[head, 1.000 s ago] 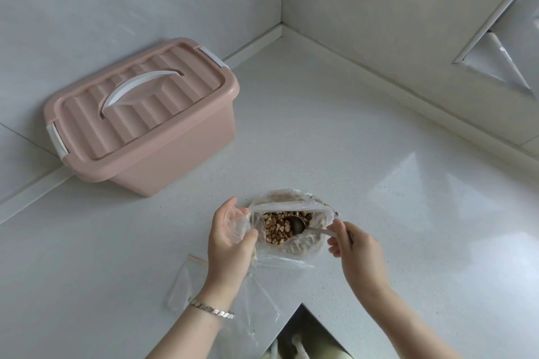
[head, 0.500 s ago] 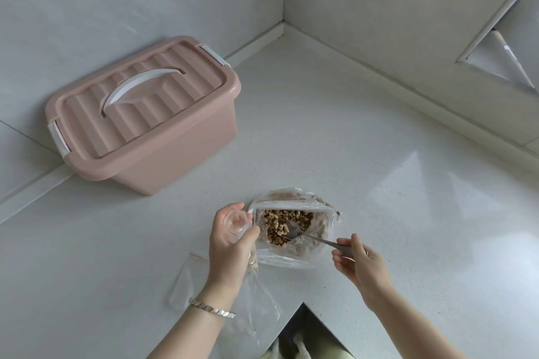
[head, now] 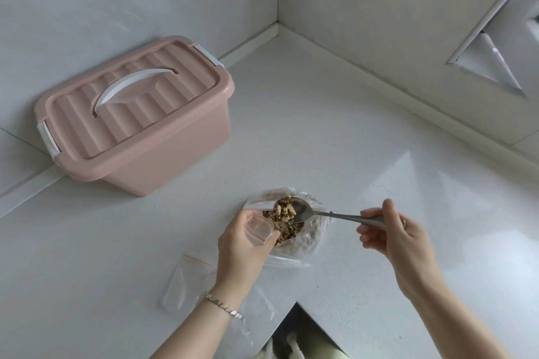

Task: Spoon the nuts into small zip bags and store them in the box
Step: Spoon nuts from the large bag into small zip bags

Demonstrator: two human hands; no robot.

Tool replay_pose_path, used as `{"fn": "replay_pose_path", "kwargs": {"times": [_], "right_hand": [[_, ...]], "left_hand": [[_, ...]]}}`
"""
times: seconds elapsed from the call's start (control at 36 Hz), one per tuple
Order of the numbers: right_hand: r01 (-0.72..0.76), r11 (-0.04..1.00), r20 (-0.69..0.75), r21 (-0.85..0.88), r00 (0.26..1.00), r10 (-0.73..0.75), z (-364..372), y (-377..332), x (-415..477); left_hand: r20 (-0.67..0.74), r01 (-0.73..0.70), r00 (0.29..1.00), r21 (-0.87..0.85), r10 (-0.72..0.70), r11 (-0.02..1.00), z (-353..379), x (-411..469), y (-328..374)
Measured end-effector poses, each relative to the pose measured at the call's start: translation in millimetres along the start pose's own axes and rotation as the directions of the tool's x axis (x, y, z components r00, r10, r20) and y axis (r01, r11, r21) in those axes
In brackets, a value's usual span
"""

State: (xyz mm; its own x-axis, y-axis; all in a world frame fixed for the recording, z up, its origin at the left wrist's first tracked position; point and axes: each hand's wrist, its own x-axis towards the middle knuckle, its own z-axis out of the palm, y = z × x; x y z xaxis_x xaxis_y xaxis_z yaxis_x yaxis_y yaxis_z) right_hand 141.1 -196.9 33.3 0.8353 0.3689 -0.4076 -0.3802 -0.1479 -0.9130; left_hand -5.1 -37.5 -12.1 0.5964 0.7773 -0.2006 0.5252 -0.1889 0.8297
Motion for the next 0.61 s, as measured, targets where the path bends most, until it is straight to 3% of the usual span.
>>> {"fn": "replay_pose_path", "kwargs": {"times": [0.14,0.36,0.47,0.56,0.61], "right_hand": [[0.100,0.995,0.036,-0.023,0.994,-0.099,9.6,-18.8,-9.6],[0.356,0.916,0.144,-0.186,0.932,-0.333,18.2,-23.0,-23.8],[0.507,0.801,0.228,-0.318,0.861,-0.454,20.1,-20.6,-29.2],[0.668,0.621,0.318,-0.409,0.743,-0.589,19.8,-20.0,-33.7],[0.717,0.558,0.326,-0.417,0.692,-0.645,17.9,-19.5,-35.5]], "left_hand": [[-0.036,-0.052,0.998,0.090,0.056,0.995,8.5,3.5,4.0],[-0.049,-0.116,0.992,0.070,0.120,0.991,14.8,5.6,4.4],[-0.063,-0.161,0.985,0.053,0.164,0.986,15.7,5.3,4.7],[-0.057,-0.152,0.986,0.047,0.155,0.987,16.0,5.3,4.0],[-0.051,-0.129,0.990,0.024,0.130,0.991,14.9,4.5,3.5]]}}
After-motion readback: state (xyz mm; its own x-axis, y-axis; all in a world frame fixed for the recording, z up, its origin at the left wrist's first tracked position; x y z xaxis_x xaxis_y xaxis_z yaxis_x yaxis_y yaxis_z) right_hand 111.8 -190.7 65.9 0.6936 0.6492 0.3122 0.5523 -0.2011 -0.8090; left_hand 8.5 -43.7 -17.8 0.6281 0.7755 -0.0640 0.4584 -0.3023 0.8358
